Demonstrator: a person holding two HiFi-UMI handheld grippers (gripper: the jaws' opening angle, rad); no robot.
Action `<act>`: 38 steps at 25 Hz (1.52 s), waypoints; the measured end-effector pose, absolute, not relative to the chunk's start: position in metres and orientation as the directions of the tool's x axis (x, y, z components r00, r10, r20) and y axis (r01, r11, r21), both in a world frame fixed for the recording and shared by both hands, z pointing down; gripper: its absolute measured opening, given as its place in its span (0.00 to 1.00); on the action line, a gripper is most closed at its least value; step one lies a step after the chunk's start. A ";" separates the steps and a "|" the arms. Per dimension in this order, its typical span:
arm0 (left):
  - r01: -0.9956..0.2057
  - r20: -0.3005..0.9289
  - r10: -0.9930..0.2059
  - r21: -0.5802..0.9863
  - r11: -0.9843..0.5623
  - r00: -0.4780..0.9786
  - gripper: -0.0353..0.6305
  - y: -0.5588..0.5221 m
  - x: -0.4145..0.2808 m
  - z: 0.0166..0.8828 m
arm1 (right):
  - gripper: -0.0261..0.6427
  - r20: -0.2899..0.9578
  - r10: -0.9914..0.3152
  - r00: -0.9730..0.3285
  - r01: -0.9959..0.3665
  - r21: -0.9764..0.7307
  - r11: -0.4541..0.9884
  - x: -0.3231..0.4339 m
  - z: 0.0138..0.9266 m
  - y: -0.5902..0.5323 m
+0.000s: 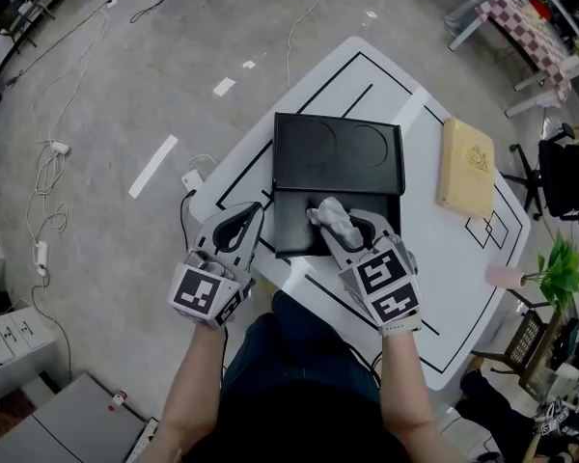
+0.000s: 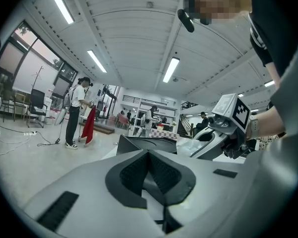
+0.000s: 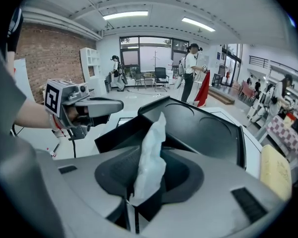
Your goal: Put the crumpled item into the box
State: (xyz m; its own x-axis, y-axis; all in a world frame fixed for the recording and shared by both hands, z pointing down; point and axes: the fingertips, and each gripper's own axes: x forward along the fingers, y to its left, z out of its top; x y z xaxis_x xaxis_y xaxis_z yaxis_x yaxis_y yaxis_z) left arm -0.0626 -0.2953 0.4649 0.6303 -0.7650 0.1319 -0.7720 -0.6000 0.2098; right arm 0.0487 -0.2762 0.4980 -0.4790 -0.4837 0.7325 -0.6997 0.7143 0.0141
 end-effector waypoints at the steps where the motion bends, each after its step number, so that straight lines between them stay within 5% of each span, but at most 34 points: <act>1: -0.771 0.132 -0.764 0.210 -0.601 0.631 0.07 -0.296 -0.062 0.465 | 0.25 0.732 -0.489 -0.475 -0.703 0.019 0.711 0.050 0.497 -0.277; 22: -0.768 0.134 -0.761 0.217 -0.603 0.635 0.07 -0.297 -0.069 0.471 | 0.30 0.752 -0.575 -0.323 -0.770 0.145 0.621 0.095 0.494 -0.291; 38: -0.777 0.133 -0.772 0.231 -0.586 0.621 0.07 -0.295 -0.075 0.474 | 0.23 0.831 -0.472 -0.295 -0.683 0.163 0.712 0.082 0.515 -0.286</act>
State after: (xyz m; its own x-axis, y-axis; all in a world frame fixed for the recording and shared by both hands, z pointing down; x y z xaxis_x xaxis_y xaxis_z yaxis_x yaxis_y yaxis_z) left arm -0.0755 -0.2952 0.4740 0.6213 -0.7722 0.1331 -0.7772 -0.5855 0.2305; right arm 0.0824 -0.2860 0.5150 -0.2946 -0.4724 0.8307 -0.6826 0.7124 0.1630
